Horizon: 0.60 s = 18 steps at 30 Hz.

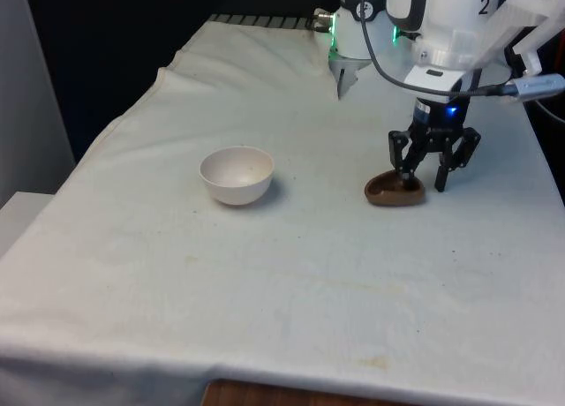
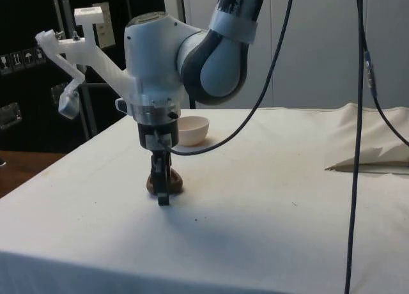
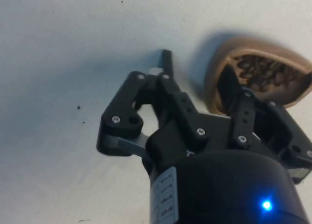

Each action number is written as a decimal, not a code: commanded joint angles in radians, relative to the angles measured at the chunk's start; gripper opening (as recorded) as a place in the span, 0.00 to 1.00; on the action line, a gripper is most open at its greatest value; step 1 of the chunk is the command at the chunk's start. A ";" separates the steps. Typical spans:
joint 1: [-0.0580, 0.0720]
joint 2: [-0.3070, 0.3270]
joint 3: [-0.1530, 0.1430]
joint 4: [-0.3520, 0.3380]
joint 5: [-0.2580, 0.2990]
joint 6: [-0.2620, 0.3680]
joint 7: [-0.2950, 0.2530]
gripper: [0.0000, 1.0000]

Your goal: Pour the coffee beans from the cup into the bowl.

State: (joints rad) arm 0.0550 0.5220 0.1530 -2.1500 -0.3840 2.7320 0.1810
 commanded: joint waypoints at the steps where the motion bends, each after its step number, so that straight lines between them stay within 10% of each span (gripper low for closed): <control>1: -0.010 0.004 0.012 -0.003 0.012 0.011 -0.009 0.47; 9: -0.010 0.002 0.013 -0.002 0.010 0.010 -0.009 0.02; 18: -0.008 -0.014 0.010 -0.003 0.008 -0.003 -0.006 0.02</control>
State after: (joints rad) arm 0.0530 0.5130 0.1560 -2.1490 -0.3830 2.7300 0.1810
